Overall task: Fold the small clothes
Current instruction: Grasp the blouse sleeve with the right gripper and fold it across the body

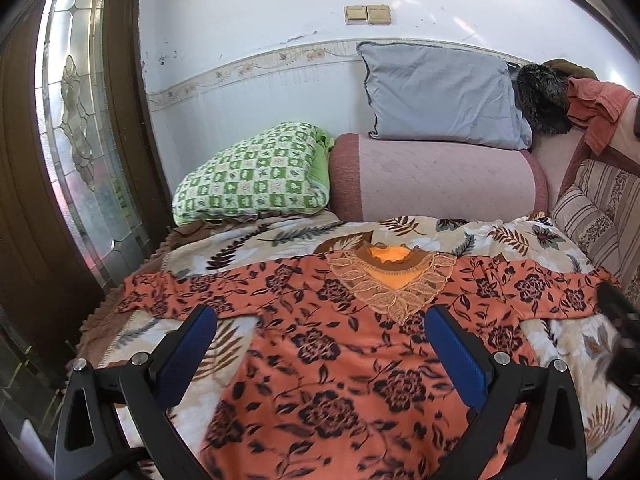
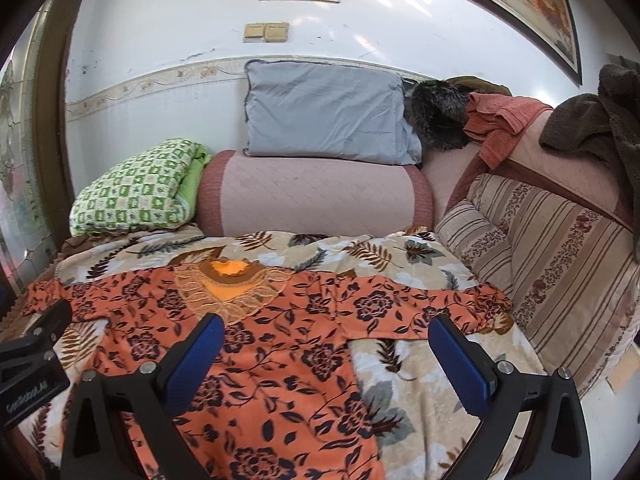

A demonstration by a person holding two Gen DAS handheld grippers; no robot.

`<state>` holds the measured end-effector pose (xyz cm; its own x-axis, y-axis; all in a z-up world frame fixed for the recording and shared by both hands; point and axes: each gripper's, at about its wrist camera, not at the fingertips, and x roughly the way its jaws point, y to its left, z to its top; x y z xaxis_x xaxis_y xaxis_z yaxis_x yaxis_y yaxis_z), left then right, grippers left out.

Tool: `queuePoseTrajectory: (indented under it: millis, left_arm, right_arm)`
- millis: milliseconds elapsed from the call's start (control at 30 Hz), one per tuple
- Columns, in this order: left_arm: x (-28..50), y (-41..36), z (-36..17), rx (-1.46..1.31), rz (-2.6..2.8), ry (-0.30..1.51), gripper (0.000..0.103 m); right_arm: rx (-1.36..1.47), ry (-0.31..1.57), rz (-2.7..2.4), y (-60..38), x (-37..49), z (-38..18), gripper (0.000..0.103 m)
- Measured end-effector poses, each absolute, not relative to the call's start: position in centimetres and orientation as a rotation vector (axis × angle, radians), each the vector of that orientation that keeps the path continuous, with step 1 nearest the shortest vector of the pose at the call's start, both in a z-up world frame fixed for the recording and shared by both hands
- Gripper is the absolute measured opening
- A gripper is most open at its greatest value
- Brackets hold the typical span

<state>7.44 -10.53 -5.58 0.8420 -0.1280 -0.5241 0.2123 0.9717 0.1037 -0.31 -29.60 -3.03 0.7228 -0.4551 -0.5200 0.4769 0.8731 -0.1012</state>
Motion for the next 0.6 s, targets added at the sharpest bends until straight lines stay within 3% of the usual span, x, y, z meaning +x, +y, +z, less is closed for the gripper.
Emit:
queuePoseTrajectory:
  millis: [300,467,600]
  left_arm:
    - [17.0,-12.2,-16.0,0.122,-0.129,0.673,0.103]
    - [20.1,-12.3,-20.1,0.158,-0.065,0.721,0.103]
    - [22.0,-12.6,-21.3,0.181,-0.032,0.726,0.103]
  right_arm:
    - [0.285,0.439,-0.529,-44.4,-2.1,-7.8,0.103]
    - [0.465,0.537,-0.705,-56.9,-4.0,-12.4,0.103]
    - [0.769,0.563,-0.704,-65.7,-6.0,-16.5,0.103]
